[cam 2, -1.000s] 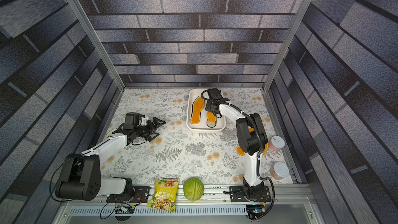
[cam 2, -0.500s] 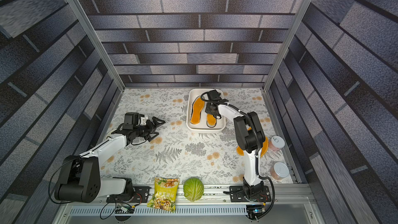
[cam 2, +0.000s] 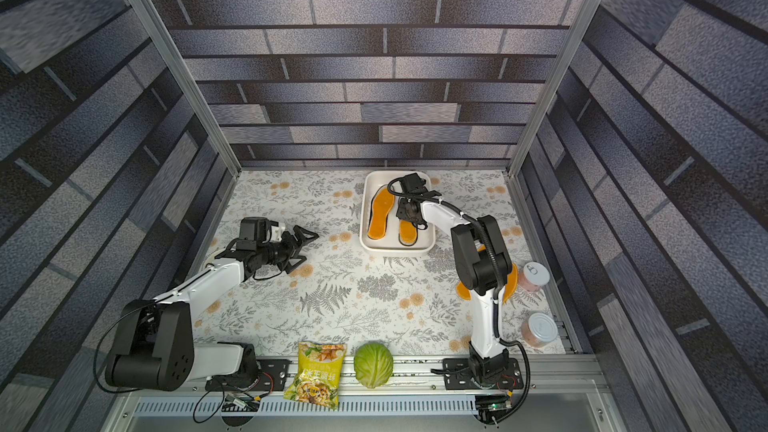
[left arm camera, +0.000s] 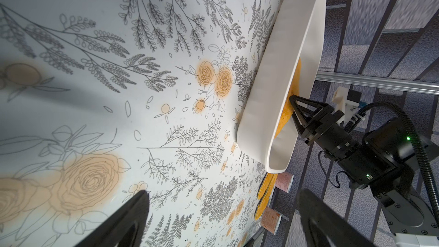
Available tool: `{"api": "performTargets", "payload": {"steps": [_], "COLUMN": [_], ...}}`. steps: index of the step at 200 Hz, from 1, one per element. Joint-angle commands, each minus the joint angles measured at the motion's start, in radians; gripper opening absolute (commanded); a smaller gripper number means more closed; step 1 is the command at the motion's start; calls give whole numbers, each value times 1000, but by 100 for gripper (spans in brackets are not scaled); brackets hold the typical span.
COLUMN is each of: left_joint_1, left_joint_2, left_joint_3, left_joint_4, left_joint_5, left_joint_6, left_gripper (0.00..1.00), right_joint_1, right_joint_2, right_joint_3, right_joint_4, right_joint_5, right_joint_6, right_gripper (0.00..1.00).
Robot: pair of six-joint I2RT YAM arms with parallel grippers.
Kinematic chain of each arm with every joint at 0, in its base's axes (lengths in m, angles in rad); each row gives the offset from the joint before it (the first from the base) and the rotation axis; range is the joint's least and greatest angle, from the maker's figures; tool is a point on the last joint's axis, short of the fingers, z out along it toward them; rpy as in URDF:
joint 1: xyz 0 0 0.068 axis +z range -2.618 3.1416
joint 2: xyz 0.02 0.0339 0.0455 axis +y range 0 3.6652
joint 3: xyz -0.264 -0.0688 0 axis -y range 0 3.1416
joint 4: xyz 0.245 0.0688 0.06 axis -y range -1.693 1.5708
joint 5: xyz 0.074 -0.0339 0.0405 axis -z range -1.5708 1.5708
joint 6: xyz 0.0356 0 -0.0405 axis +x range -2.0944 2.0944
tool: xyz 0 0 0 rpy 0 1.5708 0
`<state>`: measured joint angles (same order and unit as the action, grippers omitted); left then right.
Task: Put the insoles into the storage box
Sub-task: Place the insole in the storage box.
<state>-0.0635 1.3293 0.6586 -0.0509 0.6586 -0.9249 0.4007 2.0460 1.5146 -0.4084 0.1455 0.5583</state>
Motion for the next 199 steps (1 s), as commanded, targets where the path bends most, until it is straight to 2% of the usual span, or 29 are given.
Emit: {"api": "performTargets", "payload": {"steps": [1,23,100,193,199], "left_joint_1": [5,5,5,7,7], "left_joint_2": [-28,-28,-25,-25,-25], "left_joint_3": [-14,-14,-16,-19,-19], "left_joint_4": [-20,-19,-13,-11,-12], "left_joint_5": [14,15,16,17,17], "left_joint_6": [10,8,8,8,7], "left_gripper": [100,100,100,100,100], "right_joint_1": [-7,-8,-7,-9,-9], "right_joint_2": [-12,-47,-34,-29,8], "right_joint_3": [2,7,56,68,70], "right_joint_4": [-29,-32,-70,-33,-36], "right_joint_5": [14,16,8,-97,-99], "right_joint_6": [-12,-21,-47,-50,-47], "right_gripper": [45,48,60,57,57]}}
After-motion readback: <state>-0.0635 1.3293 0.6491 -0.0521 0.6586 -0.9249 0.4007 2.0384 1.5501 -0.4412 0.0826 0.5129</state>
